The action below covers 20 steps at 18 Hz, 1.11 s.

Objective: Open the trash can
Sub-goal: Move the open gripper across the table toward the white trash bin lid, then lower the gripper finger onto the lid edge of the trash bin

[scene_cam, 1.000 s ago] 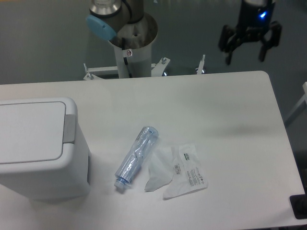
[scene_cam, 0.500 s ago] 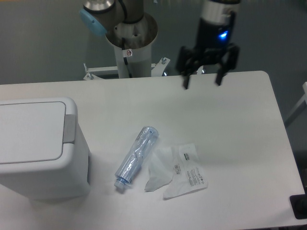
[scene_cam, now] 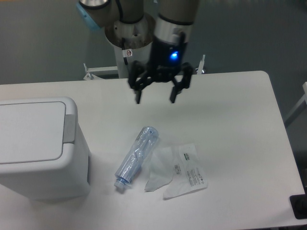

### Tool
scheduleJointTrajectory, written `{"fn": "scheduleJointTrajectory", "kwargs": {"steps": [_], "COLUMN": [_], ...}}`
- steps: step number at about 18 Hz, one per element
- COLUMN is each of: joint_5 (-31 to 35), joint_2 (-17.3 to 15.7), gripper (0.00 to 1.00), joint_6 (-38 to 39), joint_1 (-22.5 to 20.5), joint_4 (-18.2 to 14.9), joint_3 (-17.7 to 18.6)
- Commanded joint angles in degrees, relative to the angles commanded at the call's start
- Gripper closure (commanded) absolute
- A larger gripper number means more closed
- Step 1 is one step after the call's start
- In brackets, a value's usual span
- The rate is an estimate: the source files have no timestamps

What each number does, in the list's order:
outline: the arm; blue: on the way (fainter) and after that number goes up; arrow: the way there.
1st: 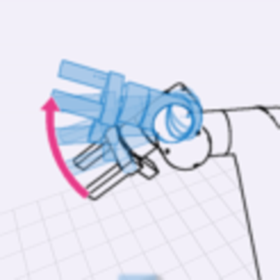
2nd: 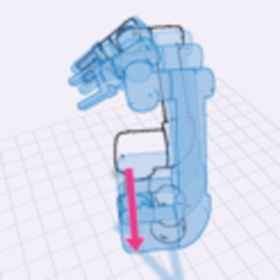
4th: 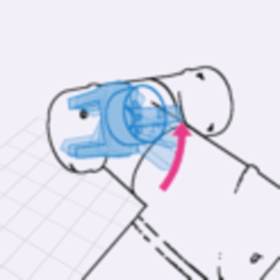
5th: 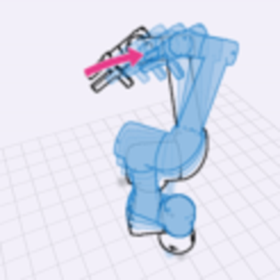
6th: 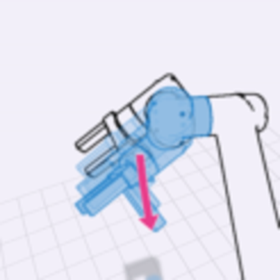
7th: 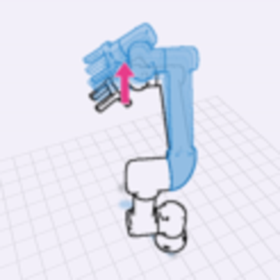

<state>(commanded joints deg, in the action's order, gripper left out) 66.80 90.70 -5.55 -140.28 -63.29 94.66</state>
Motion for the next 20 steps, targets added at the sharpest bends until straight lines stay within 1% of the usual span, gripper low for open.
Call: {"fn": "scheduleJointTrajectory", "kwargs": {"steps": [3,6,11,20], "joint_5": [0.00,0.09,0.35,0.44], "joint_2": [0.88,2.20,6.24,6.86], "gripper": [0.00,0.00,0.00,0.00], "joint_6": [2.38,3.53,5.37,5.38], "joint_1": [2.90,5.28,8.44,9.24], "joint_4": [1.94,3.08,3.18,3.18], "joint_3": [-0.61,-1.32,-4.92,-4.84]}}
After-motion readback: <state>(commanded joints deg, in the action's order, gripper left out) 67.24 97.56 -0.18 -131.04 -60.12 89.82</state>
